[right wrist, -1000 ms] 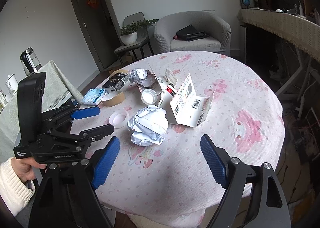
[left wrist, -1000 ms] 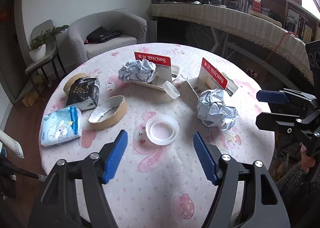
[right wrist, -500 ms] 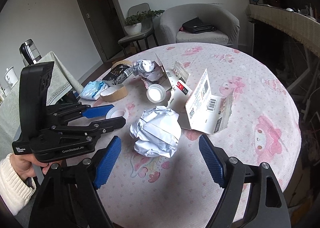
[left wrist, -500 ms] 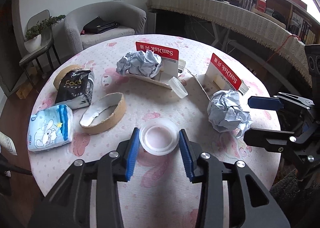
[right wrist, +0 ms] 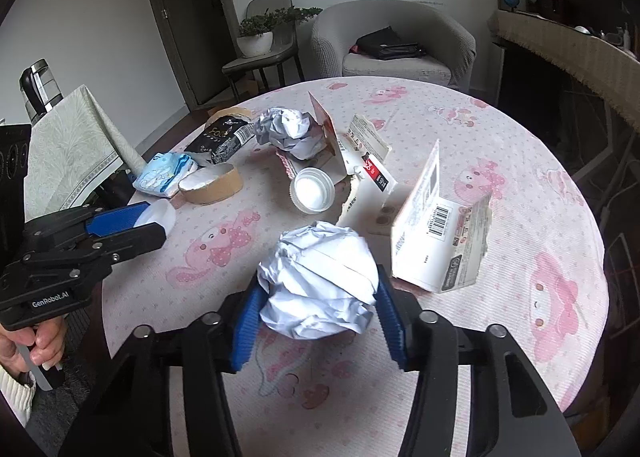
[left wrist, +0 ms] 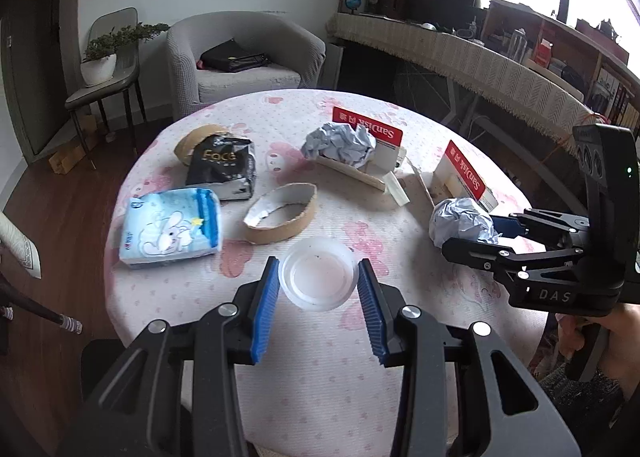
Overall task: Collect trash
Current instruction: 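Grasp the white plastic lid with the left tool while the right lifts the paper ball, then carry the paper ball over the green bin and open the right tool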
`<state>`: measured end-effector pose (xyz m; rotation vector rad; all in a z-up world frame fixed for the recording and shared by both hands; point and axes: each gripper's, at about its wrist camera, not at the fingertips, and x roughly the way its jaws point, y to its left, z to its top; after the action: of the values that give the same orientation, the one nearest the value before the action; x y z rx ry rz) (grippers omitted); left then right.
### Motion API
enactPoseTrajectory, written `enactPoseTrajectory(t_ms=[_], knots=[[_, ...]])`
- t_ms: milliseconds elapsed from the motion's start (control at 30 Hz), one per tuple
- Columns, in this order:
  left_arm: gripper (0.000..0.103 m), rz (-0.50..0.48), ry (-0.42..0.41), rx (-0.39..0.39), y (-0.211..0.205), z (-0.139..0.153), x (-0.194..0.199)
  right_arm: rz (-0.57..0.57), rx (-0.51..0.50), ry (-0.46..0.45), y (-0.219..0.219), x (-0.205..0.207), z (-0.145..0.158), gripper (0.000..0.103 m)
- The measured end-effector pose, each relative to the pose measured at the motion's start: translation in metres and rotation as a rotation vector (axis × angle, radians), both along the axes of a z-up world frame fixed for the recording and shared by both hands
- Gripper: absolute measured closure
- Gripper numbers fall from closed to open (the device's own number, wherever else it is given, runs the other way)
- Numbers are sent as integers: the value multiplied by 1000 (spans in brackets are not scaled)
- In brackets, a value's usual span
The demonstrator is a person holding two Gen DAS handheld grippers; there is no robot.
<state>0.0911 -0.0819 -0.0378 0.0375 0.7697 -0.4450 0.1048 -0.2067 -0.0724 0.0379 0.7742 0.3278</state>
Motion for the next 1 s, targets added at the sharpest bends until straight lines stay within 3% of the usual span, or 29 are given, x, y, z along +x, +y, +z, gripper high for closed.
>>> enactPoseTrajectory(t_ms=[167,467,800,1000], knots=[[61,66,-39,-10,35,13,-9,38,-41,-31,25,-5,10,57],[61,197,-52,-23,105,19,-13,81,33,-64,61,-4,30,57],[61,324,-8,-2,170,-2,-11,163,64,-97,117,-4,46,57],[61,398,67,33,203,-27,-5,232,64,-96,159,-2,49,57]])
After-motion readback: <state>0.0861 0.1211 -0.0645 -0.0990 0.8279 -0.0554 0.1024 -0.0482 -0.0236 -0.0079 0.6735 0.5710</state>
